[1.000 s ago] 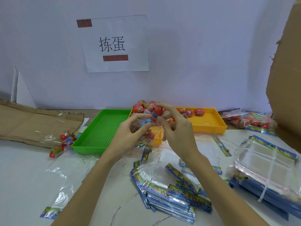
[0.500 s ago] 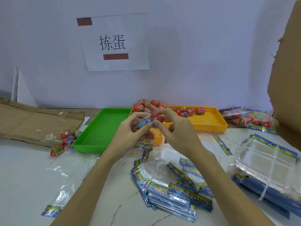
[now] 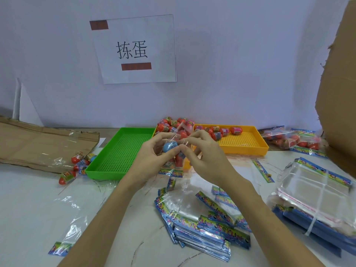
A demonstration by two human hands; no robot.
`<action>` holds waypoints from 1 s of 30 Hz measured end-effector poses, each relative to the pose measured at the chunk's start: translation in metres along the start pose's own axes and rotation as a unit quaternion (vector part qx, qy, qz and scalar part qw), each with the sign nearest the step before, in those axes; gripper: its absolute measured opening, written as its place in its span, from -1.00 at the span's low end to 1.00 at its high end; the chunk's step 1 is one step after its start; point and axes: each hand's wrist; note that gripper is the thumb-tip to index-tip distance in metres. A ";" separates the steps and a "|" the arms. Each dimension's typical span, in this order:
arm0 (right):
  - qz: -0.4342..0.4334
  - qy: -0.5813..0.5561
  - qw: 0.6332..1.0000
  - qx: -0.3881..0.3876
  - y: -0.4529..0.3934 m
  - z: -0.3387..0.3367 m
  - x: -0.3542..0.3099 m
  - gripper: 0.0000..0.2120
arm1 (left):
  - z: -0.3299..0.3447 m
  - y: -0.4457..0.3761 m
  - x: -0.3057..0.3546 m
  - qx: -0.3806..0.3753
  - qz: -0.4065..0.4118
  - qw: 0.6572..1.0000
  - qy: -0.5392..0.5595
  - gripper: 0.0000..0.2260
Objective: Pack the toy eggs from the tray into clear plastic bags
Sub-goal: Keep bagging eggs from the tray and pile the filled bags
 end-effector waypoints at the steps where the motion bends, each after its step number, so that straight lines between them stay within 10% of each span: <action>1: -0.006 -0.009 1.000 -0.002 0.000 0.000 0.000 -0.73 | 0.000 0.000 0.000 0.000 -0.005 1.000 0.007 -0.65; 13: 0.000 -0.044 0.981 0.190 -0.002 0.003 -0.007 -0.60 | 0.001 -0.006 -0.003 0.050 -0.069 0.995 0.051 -0.77; 18: 0.186 -0.171 0.967 0.031 -0.001 0.012 -0.002 -0.66 | 0.006 -0.003 -0.004 0.040 -0.064 0.997 0.034 -0.71; 30: 0.265 -0.349 0.899 0.006 -0.001 0.008 0.003 -0.77 | 0.005 -0.001 -0.002 0.016 -0.045 0.998 0.037 -0.61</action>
Point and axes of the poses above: each hand's wrist, its own y-axis away from the middle knuckle, its own z-axis out of the palm, x = y × z, and after that the axes turned 2 degrees about y, right-handed
